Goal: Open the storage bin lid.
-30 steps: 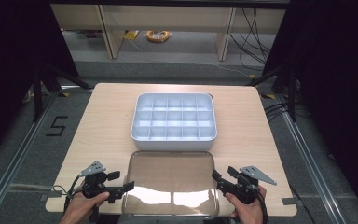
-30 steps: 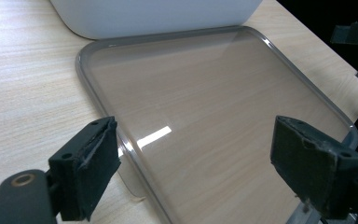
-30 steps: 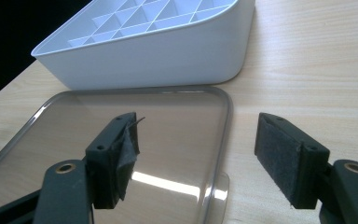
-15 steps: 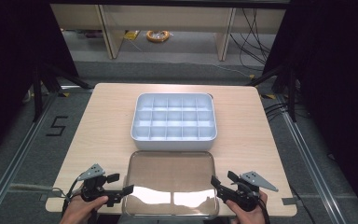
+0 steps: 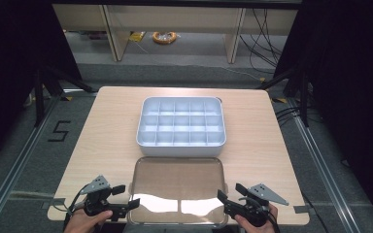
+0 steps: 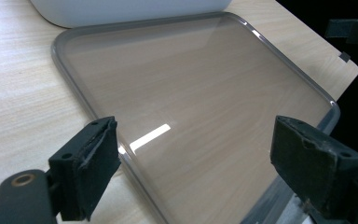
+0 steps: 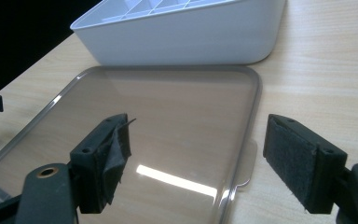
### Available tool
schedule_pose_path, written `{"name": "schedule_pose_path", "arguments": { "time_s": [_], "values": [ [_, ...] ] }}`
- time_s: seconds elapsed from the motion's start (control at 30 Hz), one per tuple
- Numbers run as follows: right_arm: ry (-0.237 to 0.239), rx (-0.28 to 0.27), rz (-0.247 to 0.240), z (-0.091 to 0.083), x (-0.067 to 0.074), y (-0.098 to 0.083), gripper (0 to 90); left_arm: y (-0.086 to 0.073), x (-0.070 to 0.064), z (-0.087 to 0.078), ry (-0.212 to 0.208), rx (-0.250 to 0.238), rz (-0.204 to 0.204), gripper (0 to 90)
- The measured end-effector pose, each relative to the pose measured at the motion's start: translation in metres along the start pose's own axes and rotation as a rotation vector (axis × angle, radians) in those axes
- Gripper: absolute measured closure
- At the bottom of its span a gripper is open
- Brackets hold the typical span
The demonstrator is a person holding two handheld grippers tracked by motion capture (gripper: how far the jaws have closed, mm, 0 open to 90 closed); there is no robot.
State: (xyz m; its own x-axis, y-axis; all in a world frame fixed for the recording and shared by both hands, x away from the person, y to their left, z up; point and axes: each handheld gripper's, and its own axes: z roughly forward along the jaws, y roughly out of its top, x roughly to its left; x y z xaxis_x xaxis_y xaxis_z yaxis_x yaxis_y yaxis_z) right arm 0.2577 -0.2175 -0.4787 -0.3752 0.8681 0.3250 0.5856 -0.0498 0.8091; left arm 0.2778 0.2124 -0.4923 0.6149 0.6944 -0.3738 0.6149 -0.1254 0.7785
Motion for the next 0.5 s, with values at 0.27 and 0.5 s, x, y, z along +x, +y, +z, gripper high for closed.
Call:
{"name": "schedule_pose_path", "arguments": {
  "time_s": [0.27, 0.5],
  "values": [
    [0.051, 0.013, -0.05, -0.002, 0.004, -0.006, 23.2, -0.005, -0.006, -0.004, -0.007, 0.007, 0.014, 14.8],
    [0.055, 0.032, -0.069, -0.004, 0.009, -0.012, 21.7, -0.011, -0.012, -0.007, -0.019, 0.003, 0.013, 14.8]
  ]
}}
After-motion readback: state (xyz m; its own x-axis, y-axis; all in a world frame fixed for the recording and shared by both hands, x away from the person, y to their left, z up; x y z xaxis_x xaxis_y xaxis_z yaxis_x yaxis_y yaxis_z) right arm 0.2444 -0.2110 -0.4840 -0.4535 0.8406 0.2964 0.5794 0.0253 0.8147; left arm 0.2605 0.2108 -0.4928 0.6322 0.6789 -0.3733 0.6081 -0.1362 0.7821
